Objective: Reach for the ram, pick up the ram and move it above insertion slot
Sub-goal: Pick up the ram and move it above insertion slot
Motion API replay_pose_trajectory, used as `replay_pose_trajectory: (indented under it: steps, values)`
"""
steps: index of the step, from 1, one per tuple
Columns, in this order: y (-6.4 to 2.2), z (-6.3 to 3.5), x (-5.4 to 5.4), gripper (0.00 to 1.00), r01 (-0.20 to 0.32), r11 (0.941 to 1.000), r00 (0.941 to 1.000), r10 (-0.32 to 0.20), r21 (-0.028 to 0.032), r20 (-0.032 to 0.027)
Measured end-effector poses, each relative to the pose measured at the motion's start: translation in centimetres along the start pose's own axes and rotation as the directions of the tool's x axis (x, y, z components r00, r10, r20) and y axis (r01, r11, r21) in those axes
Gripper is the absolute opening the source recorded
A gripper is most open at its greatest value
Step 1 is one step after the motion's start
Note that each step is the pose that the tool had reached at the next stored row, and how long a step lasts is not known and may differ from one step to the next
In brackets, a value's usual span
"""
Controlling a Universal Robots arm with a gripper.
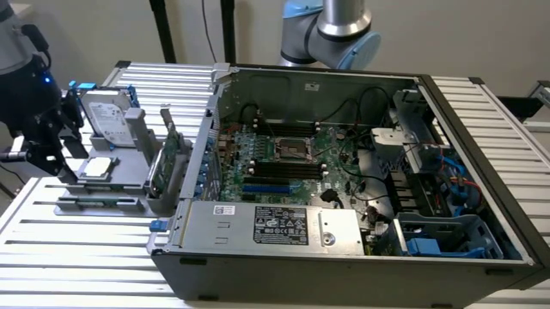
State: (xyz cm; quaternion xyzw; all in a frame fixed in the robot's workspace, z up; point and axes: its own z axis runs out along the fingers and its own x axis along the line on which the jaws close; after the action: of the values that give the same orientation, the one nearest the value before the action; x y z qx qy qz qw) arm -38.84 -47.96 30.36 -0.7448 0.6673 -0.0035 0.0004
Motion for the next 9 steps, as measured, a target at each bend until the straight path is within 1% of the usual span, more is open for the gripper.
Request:
replay_pose_trajectory:
  steps: [6,9]
  values:
    - [0.00,1.10,0.1,0.54,0.000,1.0000,1.0000,0.000,0.0006,0.0047]
    - [-0.06,1.64,0.1,0.54,0.000,1.0000,1.0000,0.000,0.0010,0.0083]
